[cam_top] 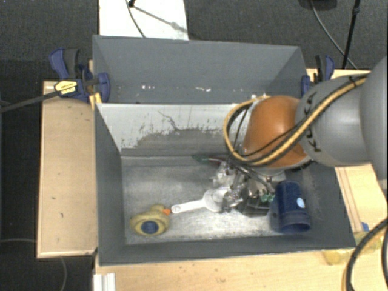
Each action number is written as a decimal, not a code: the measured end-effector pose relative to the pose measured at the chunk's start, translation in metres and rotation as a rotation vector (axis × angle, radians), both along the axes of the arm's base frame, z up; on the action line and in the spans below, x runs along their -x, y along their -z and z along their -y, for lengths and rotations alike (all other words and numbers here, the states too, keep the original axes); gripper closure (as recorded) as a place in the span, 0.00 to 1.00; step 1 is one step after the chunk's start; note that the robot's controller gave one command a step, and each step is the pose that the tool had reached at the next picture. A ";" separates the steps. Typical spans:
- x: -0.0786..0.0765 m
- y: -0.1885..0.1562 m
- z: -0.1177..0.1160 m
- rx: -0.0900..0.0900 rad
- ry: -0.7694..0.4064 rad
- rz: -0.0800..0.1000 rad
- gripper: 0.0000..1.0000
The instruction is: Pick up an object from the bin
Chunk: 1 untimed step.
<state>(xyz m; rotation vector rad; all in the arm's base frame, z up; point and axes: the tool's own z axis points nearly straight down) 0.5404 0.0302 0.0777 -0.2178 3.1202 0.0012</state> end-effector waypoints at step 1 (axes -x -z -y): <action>0.000 -0.001 0.000 0.000 0.000 -0.002 1.00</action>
Offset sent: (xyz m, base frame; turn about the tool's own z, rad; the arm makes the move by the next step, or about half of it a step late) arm 0.0000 0.0001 0.0167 0.0000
